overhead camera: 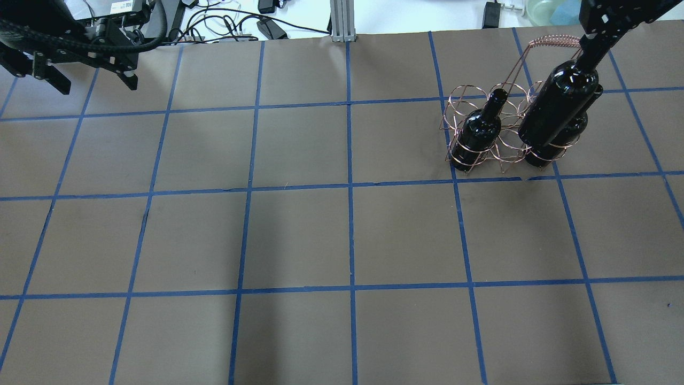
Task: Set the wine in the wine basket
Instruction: 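Carry the bottle with the right gripper to the empty rack slot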
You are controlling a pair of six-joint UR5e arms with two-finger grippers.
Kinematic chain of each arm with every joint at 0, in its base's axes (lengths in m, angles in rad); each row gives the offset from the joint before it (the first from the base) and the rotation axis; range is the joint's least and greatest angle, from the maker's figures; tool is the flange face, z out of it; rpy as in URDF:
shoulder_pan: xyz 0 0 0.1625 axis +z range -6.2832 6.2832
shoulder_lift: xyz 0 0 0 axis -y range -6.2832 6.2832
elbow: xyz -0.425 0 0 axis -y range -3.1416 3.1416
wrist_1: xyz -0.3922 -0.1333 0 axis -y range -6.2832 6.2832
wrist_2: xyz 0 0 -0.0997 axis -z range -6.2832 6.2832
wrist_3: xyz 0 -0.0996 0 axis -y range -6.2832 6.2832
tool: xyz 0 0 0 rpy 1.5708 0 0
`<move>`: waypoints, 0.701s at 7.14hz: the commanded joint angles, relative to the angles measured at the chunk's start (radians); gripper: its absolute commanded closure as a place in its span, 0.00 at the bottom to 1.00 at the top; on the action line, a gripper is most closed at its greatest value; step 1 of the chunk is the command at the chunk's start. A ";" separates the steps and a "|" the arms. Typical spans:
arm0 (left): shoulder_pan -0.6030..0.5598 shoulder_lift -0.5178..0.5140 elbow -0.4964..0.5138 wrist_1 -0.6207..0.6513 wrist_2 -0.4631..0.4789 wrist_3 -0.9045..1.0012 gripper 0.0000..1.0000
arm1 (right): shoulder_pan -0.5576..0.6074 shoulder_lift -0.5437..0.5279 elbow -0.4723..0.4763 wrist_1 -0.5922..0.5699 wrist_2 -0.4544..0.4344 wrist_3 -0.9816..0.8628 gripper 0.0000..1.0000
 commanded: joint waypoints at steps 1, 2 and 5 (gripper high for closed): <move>-0.057 0.000 -0.017 0.006 -0.009 -0.065 0.00 | 0.027 0.048 0.002 -0.073 0.001 0.008 1.00; -0.071 0.002 -0.024 0.004 -0.012 -0.105 0.00 | 0.028 0.060 0.005 -0.088 -0.001 -0.001 1.00; -0.087 0.008 -0.035 0.004 -0.012 -0.100 0.00 | 0.030 0.074 0.046 -0.128 -0.002 -0.002 1.00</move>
